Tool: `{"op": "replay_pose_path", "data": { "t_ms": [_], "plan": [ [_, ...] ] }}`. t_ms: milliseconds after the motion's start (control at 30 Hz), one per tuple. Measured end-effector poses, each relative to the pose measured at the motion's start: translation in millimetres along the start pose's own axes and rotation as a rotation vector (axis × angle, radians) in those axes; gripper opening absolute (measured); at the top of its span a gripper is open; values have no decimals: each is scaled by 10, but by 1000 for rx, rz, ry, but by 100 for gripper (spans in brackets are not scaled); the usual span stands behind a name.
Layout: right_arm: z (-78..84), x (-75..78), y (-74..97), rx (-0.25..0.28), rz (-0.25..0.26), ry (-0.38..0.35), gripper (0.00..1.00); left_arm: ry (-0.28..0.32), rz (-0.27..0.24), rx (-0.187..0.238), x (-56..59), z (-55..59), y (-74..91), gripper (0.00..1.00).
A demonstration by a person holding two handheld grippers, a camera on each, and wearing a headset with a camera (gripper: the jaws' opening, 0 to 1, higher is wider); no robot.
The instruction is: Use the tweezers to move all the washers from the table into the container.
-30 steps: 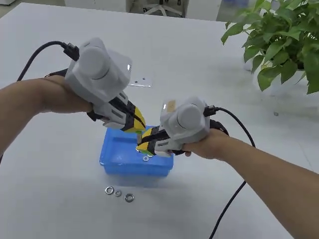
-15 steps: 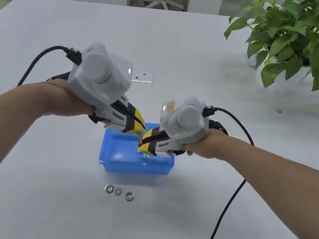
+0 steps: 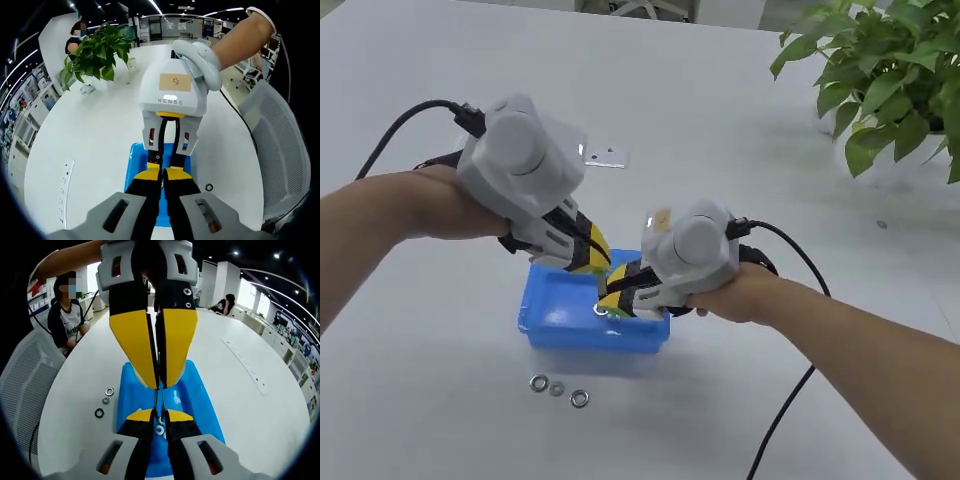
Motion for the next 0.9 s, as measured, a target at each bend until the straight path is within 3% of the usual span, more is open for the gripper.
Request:
{"op": "replay_pose_path", "data": {
  "t_ms": [467, 900],
  "plan": [
    [-67, -51, 51, 3, 10, 18, 11, -5, -3, 2, 36, -50, 79, 5],
    [-175, -147, 177, 22, 44, 36, 11, -25, -9, 6, 95, -171, 219, 5]
  ]
}}
Point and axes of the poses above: the centre of the closed fingertips' face, and the gripper's own axes: y roughly backward along the fingers, x roughly to its right, z roughly out of its underside, the point moved 5 cm from there along y, roughly backward along the fingers, and after that the axes turned 10 degrees about -z, right-handed, at the moved point
